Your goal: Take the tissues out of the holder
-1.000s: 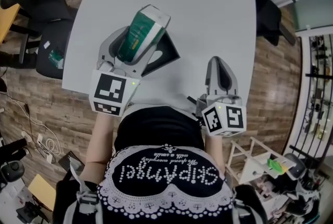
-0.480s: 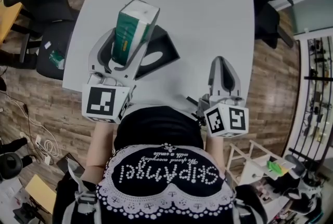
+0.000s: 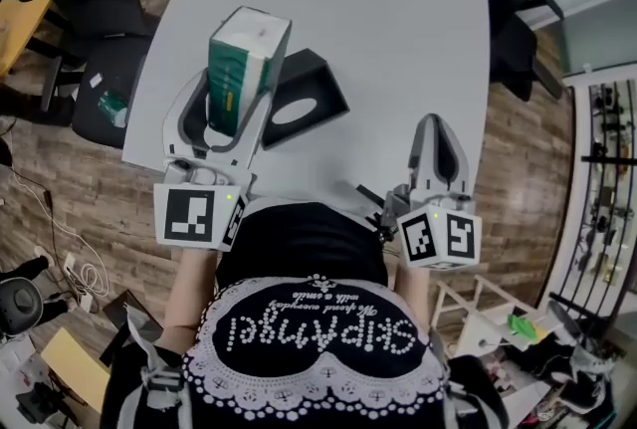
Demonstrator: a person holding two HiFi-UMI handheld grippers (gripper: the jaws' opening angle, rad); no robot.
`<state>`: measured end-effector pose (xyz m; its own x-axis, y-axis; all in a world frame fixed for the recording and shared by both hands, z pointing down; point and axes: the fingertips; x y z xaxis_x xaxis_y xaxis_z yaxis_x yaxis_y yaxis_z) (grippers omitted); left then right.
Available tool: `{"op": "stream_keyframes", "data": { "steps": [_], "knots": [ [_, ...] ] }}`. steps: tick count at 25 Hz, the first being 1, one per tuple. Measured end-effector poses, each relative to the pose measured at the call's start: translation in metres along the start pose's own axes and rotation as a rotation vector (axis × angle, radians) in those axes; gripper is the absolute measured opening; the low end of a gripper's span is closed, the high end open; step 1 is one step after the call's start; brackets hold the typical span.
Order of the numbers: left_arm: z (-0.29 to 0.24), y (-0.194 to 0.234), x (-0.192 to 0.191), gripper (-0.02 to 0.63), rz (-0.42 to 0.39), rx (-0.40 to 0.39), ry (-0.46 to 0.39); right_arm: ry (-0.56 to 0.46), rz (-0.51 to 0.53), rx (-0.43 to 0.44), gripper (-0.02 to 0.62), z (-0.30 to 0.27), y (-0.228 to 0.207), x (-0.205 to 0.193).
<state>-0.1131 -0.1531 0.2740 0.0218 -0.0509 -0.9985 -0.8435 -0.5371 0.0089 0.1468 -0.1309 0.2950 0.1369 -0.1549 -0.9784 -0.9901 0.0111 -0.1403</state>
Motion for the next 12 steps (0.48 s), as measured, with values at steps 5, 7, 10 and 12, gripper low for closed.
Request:
{"op": "stream_keyframes", "data": {
  "steps": [5,7,10,12],
  "knots": [
    [0.011,0.008,-0.001,0.327,0.003,0.011,-0.017,-0.027,-0.007,-0.007,0.035,0.002,0.004,0.009],
    [0.014,0.007,-0.002,0.327,-0.006,0.01,-0.018,-0.042,-0.007,-0.011,0.035,0.004,0.003,0.012],
    [0.019,0.005,-0.004,0.327,-0.005,0.022,-0.019,-0.052,-0.006,-0.018,0.035,0.008,-0.001,0.014],
    [0.022,0.004,-0.005,0.327,-0.003,0.027,-0.016,-0.053,-0.007,-0.024,0.035,0.012,-0.004,0.014]
  ]
}}
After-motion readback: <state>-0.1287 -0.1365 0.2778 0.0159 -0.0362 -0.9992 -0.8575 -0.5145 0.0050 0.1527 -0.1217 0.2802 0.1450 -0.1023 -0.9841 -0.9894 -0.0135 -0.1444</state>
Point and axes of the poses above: the fingertips, and each gripper's own axes: z backward along the fingers, y to its left, x out of its top, and after that the axes turned 11 degrees about -x, right-handed
